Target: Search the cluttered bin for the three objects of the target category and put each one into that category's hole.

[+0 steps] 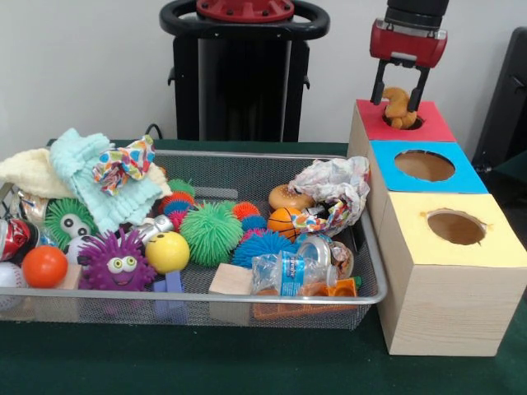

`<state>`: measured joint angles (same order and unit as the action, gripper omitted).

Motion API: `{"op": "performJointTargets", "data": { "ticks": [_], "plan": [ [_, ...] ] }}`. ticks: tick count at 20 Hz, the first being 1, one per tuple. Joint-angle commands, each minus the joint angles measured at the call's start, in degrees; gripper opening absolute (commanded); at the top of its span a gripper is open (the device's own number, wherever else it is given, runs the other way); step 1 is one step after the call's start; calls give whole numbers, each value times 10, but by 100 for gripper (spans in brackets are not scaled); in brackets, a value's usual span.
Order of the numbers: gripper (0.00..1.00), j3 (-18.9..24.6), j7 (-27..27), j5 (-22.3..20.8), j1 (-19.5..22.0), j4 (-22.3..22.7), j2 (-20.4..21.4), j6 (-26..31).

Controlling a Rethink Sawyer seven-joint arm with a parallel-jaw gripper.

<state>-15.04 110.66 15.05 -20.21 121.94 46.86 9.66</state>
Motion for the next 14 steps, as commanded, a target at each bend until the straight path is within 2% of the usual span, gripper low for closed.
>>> {"op": "performJointTargets", "data": {
  "ticks": [1, 14],
  "plan": [
    [100, 12, 118, 25, 8, -28, -25, 28],
    [100, 9, 114, 23, 6, -36, -21, 39]
  ]
}}
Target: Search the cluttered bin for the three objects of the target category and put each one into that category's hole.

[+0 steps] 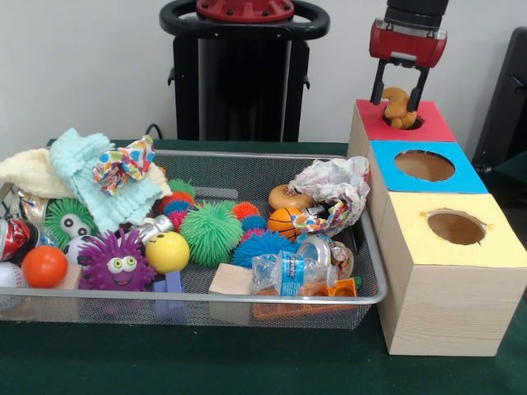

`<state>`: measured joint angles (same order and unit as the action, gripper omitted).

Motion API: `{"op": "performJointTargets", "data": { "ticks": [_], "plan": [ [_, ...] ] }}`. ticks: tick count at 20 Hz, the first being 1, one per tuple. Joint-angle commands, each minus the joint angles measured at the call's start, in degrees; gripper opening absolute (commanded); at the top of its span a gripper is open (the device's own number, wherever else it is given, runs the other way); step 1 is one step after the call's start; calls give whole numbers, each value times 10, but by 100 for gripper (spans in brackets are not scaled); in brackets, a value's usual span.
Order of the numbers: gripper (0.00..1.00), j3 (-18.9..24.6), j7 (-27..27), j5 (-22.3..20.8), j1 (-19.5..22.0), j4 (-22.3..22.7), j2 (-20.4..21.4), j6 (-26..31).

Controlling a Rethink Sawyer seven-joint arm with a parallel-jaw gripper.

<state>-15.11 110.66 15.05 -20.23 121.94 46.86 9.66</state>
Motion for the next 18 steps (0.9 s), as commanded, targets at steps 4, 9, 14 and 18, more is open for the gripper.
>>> {"op": "performJointTargets", "data": {
  "ticks": [4, 9, 14, 18],
  "plan": [
    [100, 6, 113, 24, 4, -44, -15, 54],
    [100, -6, 111, 22, -1, -61, -15, 77],
    [100, 2, 111, 24, 5, -64, -12, 81],
    [100, 12, 112, 26, 12, -63, -7, 81]
  ]
}}
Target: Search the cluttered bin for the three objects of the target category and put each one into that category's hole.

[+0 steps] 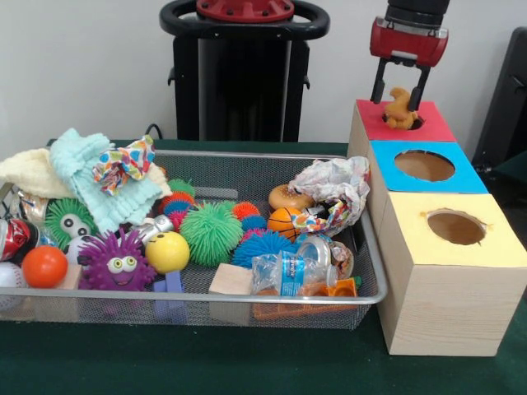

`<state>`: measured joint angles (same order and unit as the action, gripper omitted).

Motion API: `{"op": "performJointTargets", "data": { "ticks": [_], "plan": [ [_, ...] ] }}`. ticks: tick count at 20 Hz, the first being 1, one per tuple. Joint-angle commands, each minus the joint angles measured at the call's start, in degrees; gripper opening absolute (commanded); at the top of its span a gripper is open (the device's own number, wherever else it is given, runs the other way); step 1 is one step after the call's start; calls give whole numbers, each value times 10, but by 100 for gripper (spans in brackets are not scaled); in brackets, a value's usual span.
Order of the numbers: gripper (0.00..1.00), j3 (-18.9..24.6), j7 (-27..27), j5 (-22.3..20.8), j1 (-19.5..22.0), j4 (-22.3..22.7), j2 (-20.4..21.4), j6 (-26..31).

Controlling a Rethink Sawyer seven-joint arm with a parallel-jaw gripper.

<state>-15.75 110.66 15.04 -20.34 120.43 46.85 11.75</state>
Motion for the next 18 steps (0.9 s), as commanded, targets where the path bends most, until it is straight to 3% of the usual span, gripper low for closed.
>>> {"op": "performJointTargets", "data": {
  "ticks": [1, 18],
  "plan": [
    [100, 19, 111, 27, 14, -49, -6, 61],
    [100, 28, 109, 26, 18, -39, 3, 54]
  ]
}}
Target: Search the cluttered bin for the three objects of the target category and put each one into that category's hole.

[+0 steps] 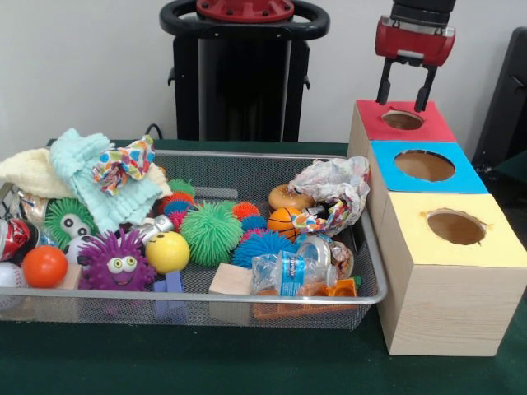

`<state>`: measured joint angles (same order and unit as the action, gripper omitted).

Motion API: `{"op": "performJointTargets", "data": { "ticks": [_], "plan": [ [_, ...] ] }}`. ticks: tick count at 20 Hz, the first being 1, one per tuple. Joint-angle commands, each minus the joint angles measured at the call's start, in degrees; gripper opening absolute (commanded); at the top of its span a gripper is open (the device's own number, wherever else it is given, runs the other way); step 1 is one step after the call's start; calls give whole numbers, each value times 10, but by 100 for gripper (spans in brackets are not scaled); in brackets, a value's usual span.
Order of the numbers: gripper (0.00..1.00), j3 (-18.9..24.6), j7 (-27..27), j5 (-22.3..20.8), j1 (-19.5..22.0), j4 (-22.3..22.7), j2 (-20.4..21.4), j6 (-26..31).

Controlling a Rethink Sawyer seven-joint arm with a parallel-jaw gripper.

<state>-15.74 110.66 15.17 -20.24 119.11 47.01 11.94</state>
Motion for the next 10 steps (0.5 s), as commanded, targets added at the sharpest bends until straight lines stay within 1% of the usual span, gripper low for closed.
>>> {"op": "performJointTargets", "data": {
  "ticks": [1, 2, 3, 5, 7, 10],
  "plan": [
    [100, 22, 110, 24, 14, -31, 4, 65],
    [100, 12, 110, 21, 8, -38, 4, 79],
    [100, -22, 107, 5, -9, -61, 2, 120],
    [100, -44, 92, -14, -14, -80, 4, 165],
    [100, -45, 76, -23, -8, -83, 4, 159],
    [100, -34, 63, -25, 10, -74, 8, 139]
  ]
}}
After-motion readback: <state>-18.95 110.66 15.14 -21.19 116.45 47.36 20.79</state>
